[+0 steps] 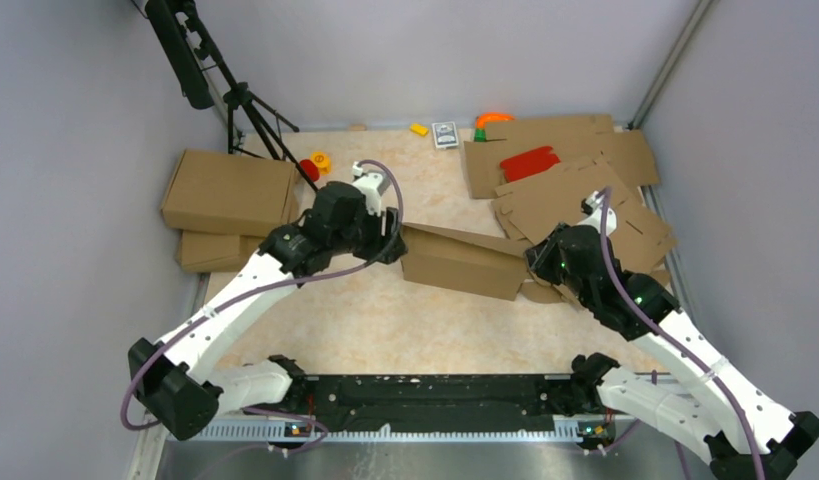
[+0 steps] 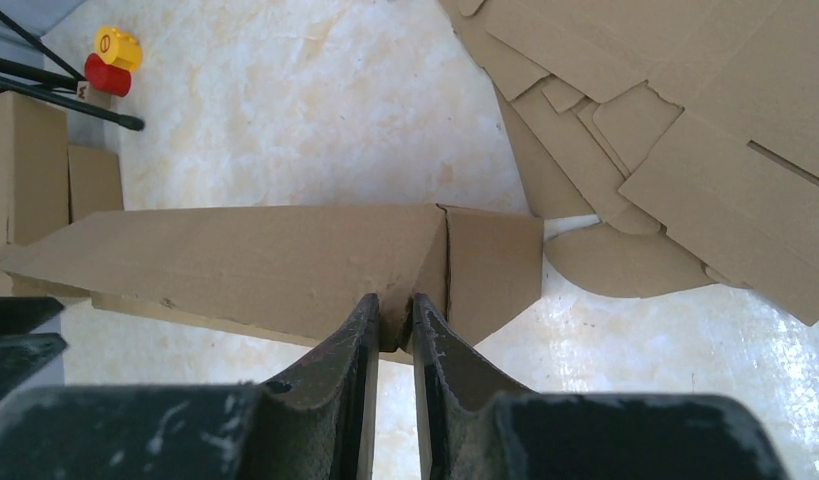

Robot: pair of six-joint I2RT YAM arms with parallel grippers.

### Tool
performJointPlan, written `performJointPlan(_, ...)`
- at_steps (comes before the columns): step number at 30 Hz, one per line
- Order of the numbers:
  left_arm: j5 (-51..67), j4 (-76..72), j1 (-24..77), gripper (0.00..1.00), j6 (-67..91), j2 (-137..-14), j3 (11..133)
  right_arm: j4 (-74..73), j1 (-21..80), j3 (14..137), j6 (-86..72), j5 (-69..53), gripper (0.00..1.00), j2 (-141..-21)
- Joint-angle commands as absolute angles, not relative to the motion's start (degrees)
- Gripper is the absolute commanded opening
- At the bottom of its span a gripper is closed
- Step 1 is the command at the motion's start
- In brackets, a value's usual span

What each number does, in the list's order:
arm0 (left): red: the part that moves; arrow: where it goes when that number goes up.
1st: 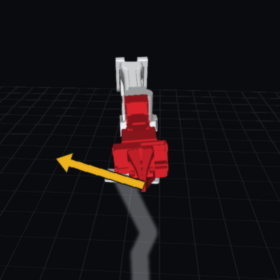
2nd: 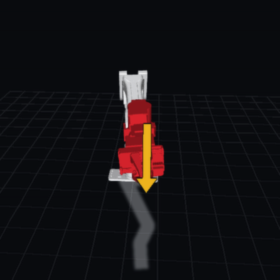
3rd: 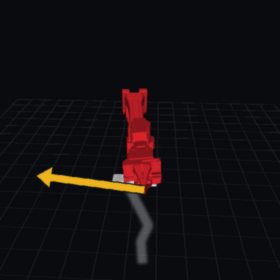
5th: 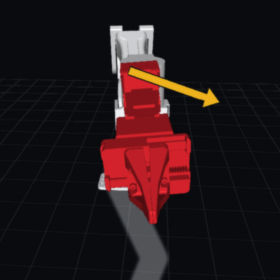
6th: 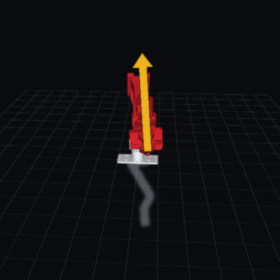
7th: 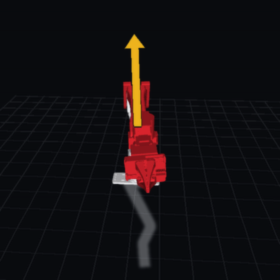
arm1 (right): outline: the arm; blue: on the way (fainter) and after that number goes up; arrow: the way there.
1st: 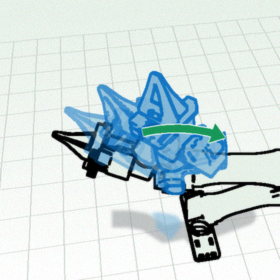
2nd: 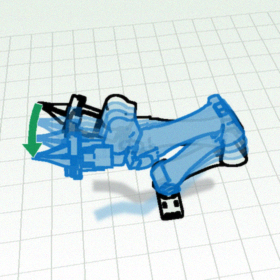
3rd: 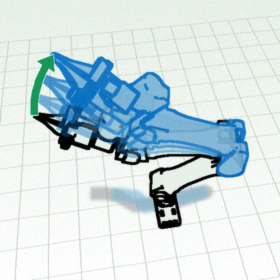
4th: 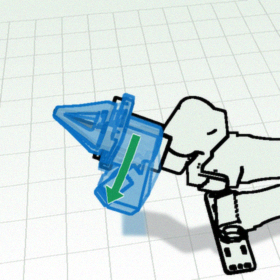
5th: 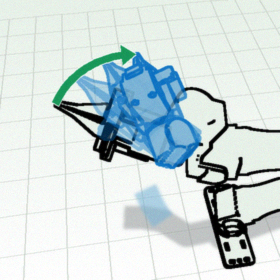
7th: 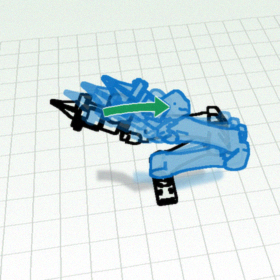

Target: Fold the paper box

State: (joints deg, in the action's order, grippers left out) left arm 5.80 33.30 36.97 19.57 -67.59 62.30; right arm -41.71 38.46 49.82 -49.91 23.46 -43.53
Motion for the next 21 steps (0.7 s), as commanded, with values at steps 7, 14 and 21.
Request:
performJointPlan(7,27.0,24.43,23.67,0.57,25.98,-65.9,67.9,-47.98,38.67,49.02,-46.83,21.18,0.16,-44.81)
performJointPlan(14,31.55,20.41,23.62,0.45,27.12,-71.96,69.26,-47.9,38.68,49.79,-46.58,21.03,0.17,-45.97)
performJointPlan(21,29.96,23.76,23.64,0.17,24.49,-73.81,65.34,-47.66,38.72,49.95,-46.57,20.89,0.17,-46.43)
